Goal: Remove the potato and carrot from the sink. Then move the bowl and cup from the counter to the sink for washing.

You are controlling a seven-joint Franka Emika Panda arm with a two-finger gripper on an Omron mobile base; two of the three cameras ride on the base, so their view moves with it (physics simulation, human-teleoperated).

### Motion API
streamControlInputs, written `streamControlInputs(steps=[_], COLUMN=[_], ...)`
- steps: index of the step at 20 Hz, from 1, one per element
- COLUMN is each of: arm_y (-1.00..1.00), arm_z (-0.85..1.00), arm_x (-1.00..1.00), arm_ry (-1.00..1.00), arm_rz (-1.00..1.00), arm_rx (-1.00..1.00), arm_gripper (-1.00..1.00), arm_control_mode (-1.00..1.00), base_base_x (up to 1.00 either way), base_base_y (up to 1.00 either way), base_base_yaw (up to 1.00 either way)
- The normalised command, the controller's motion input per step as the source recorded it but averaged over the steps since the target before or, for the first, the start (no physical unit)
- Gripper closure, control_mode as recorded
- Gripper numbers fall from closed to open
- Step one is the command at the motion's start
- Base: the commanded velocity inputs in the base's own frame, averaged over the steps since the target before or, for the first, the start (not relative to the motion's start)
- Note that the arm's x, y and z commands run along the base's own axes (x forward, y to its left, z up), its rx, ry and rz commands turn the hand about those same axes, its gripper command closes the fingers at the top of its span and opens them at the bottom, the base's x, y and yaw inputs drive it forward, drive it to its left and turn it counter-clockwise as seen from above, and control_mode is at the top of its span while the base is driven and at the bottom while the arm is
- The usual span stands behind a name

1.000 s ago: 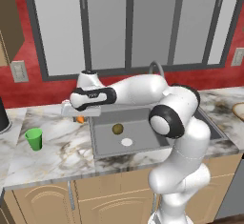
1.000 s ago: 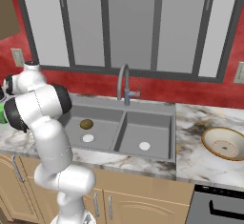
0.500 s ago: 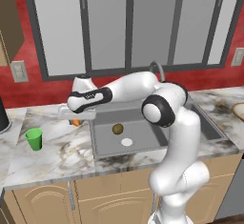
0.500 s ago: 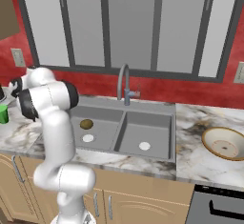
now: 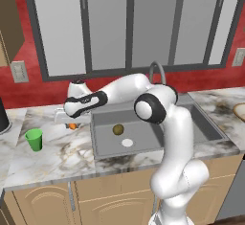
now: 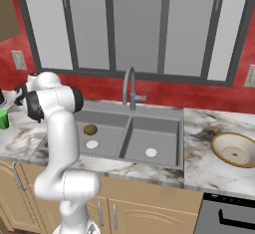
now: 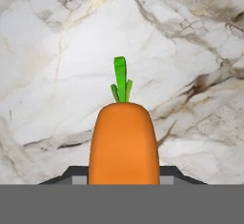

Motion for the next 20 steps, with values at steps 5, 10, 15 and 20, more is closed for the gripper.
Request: streamControlInputs(steps=[5,10,15,20], arm_y=[0.14,0.07,0.03,0.03], arm_z=[-0.27,-0.27,-0.28,-0.27], arm_x=[0.13,0.10,0.08,0.09], arm_ry=[0.00,0.00,0.00,0.00], arm_rz=[0.00,0.00,0.00,0.00], arm_rx=[-0.04,-0.03,-0.04,-0.02], arm_gripper=[1.00,1.00,1.00,1.00], arm_control_mode=[-1.00,-1.00,-1.00,-1.00], base_base_x=[0.00,0.00,0.00,0.00], base_base_y=[0.00,0.00,0.00,0.00], base_base_yaw=[0.00,0.00,0.00,0.00])
